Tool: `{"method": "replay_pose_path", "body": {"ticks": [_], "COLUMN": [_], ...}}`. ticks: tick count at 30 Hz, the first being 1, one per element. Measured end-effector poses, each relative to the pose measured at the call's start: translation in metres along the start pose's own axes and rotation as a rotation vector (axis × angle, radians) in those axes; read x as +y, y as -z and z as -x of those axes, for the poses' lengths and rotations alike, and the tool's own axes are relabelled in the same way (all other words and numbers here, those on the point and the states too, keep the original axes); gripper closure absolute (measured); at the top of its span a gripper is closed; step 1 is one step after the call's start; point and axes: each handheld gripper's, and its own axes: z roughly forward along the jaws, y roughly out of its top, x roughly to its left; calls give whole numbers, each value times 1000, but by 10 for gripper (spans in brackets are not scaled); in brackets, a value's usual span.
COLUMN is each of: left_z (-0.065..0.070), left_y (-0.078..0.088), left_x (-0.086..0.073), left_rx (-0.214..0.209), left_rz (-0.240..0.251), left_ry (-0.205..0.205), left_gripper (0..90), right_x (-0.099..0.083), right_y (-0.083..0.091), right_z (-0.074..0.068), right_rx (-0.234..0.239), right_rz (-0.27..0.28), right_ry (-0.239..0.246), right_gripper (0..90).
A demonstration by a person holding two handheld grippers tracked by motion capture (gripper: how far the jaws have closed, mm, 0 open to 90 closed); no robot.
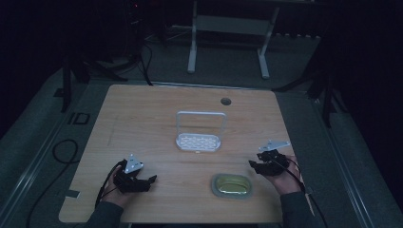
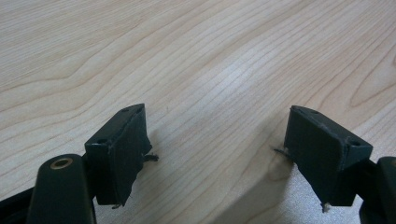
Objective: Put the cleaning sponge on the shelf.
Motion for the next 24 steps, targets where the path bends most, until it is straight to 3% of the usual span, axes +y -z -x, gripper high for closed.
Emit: {"method": "replay_pose_path", "body": {"ticks": [10, 24], "left_z": [0, 0], "left_y": [0, 0], "left_x": [0, 0], "left_rx": [1, 1], "left_rz": [0, -1], "left_ry": [0, 1], "left_gripper": [219, 218], "right_x": [7, 17], "right_y": [15, 19], "right_z": [-7, -24], "right_rx": [25, 79], "right_rz": [-27, -57], "right_ry": [91, 221], "right_gripper": [555, 560]}}
